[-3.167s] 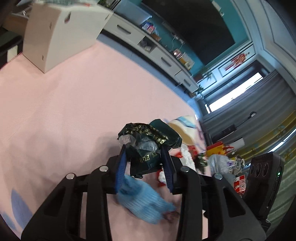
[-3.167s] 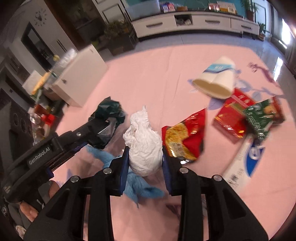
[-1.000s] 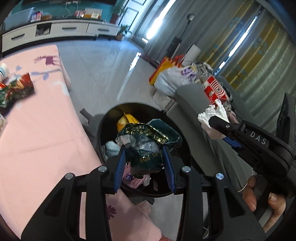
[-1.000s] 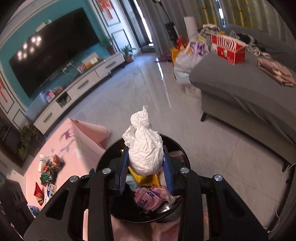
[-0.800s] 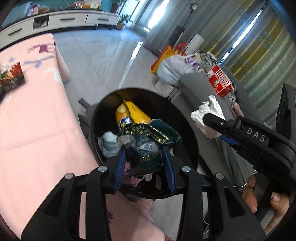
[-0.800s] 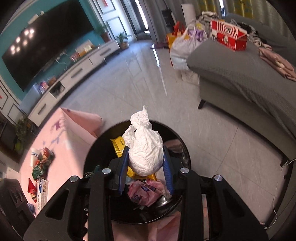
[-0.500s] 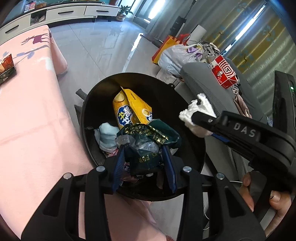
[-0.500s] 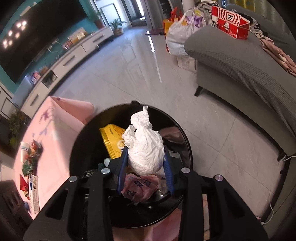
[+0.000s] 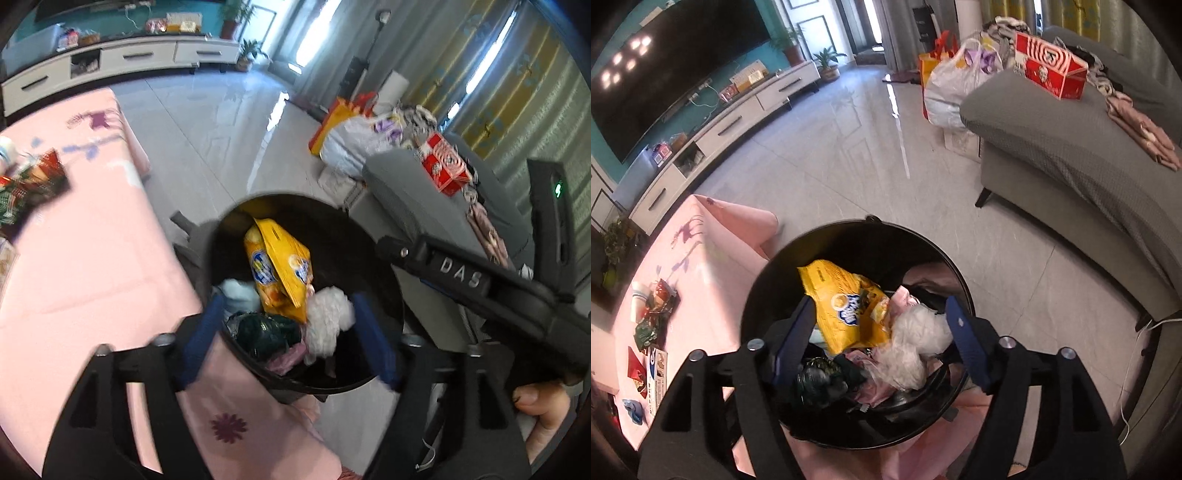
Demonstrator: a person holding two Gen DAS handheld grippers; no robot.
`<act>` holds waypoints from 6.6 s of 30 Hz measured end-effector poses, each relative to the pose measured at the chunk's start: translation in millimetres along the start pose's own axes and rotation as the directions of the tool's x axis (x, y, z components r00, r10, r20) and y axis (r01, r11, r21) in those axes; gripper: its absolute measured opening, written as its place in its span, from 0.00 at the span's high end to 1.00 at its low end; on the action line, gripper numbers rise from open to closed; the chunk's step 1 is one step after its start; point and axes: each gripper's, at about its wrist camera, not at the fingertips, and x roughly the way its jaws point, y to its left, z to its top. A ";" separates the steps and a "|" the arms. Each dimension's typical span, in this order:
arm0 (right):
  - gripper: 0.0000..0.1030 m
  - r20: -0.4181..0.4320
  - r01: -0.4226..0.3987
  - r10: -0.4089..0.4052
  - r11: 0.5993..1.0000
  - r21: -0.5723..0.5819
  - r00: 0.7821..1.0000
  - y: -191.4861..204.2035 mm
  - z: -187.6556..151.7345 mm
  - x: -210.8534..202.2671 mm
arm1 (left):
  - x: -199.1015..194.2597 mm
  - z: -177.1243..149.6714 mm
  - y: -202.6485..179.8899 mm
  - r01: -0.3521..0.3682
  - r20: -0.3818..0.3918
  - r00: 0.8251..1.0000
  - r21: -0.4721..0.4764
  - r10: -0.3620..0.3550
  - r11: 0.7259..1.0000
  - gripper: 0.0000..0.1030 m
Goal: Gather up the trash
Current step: 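Move both tools back to the table toward the blue cloth and snack bag, then grasp the blue cloth with the left tool while the right grasps the green wafer bag, then carry the blue cloth and green wafer bag in both tools over the bin, then open both tools to drop the blue cloth and wafer bag into the bin, then move both tools back to the table toward the white ointment box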
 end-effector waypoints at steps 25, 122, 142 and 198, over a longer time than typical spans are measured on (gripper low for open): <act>0.03 0.257 -0.271 0.317 0.942 -0.200 0.913 127.9 -28.6 -99.7 | -263.9 -45.8 193.0 -0.276 0.334 0.836 -0.428 0.434 0.861 0.03; 0.74 0.213 -0.291 0.352 0.917 -0.271 0.911 127.7 -29.7 -104.1 | -234.2 -31.5 138.7 0.052 0.426 0.902 -0.277 0.074 0.960 0.96; 0.74 0.251 -0.086 0.091 0.996 -0.029 0.964 7.8 -3.8 -79.0 | -80.1 12.3 21.5 0.147 0.222 0.968 -0.122 -0.118 0.982 0.96; 0.07 0.176 -0.021 0.040 0.993 -0.113 0.984 51.8 -3.7 -50.3 | -150.8 7.0 85.1 -0.111 0.285 0.946 -0.170 0.157 0.979 0.03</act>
